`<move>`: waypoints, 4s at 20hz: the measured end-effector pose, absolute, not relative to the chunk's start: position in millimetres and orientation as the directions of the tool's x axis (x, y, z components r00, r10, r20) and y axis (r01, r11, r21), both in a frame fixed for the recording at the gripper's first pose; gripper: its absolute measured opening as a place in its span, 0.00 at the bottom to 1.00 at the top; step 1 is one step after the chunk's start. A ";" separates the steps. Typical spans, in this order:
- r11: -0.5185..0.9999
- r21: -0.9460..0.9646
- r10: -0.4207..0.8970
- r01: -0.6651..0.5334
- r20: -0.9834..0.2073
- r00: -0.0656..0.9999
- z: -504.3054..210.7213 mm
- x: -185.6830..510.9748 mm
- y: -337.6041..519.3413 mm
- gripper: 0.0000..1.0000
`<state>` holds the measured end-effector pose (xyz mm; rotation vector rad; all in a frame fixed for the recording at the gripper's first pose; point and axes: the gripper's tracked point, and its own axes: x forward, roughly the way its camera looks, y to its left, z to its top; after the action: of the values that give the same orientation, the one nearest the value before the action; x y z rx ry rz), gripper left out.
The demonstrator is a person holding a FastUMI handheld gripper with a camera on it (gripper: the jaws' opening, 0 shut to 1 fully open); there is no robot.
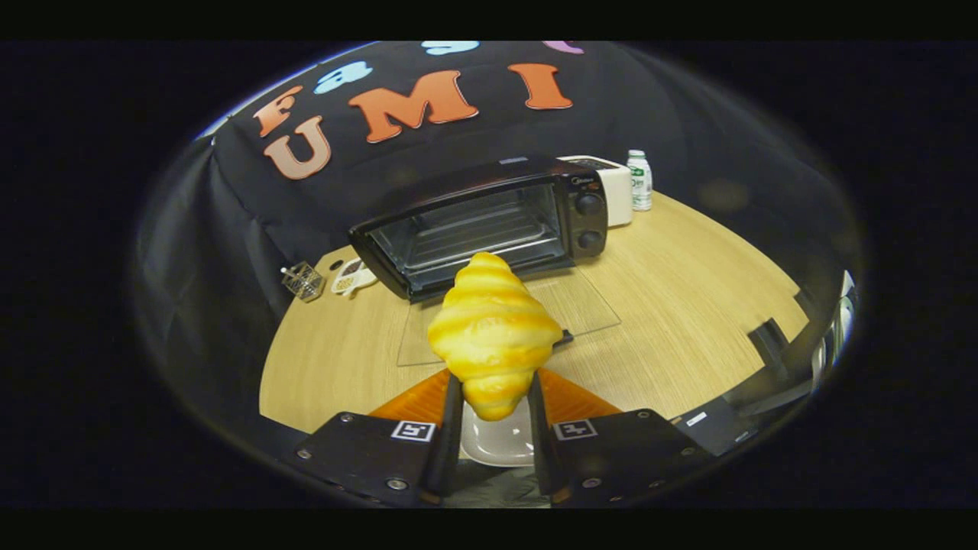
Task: Open the toaster oven, put the food inside, and close the toaster oven door.
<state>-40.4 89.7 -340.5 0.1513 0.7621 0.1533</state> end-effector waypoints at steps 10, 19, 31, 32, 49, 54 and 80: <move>0.866 0.484 0.440 -0.126 -0.616 0.653 -348.8 37.1 155.2 0.42; 0.740 0.670 0.551 -0.050 -0.562 0.617 -367.4 83.9 190.9 0.41; 0.616 0.787 0.607 -0.016 -0.462 0.647 -371.8 137.8 221.1 0.43; 0.621 0.783 0.600 -0.020 -0.459 0.655 -371.9 140.6 221.7 0.46; 0.748 0.657 0.487 -0.091 -0.451 0.748 -333.1 85.1 196.4 0.98; 0.816 0.571 0.435 -0.089 -0.506 0.744 -342.0 38.9 175.0 0.98; 0.979 -0.036 0.099 -0.200 -0.777 0.621 -463.3 -19.2 99.2 0.99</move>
<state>-19.2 99.2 -463.3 -0.1228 0.8846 0.1721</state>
